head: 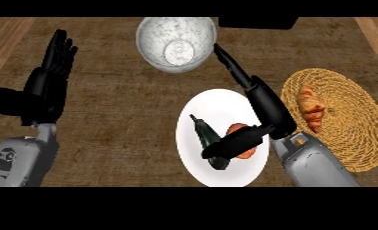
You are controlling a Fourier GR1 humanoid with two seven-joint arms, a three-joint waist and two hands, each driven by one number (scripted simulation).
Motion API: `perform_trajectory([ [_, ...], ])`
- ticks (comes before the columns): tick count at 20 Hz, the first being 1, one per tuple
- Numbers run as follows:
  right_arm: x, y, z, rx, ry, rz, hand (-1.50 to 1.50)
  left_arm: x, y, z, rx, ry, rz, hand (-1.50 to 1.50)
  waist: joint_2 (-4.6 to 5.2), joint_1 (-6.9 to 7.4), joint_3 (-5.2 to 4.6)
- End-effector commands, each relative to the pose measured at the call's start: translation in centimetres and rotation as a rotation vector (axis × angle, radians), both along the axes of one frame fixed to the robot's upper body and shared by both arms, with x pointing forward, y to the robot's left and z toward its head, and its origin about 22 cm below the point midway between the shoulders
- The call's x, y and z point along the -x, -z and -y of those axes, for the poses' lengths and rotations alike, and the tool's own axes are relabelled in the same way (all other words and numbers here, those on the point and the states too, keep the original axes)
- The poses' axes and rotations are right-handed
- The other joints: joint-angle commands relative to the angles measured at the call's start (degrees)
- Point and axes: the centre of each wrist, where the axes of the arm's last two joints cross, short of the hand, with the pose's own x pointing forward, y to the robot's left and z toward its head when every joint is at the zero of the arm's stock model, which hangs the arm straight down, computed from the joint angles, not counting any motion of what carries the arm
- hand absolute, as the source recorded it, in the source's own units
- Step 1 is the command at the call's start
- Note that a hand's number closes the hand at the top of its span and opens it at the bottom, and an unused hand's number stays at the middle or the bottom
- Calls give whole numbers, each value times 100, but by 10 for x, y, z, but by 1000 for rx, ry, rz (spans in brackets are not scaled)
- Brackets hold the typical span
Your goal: Pick the squash from the plate and place it in the bowl
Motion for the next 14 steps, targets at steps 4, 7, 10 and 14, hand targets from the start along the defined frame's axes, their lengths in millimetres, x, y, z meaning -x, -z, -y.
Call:
perform_trajectory([
  [4, 99, 15, -66, 14, -42, 177, -150, 9, -7, -56, 31, -62, 35, 0, -26, -300, 22],
  [7, 128, 9, -48, 149, -47, 197, -150, 8, -4, -59, 33, -59, 20, 0, -17, -377, 24],
  [10, 114, -4, -17, 376, 43, 238, -150, 19, 10, -68, 38, -63, 13, 0, -16, -386, 17],
  [14, 116, -58, 2, 527, 126, 216, -150, 6, -1, -60, 25, -73, 47, 0, 5, -404, 18],
])
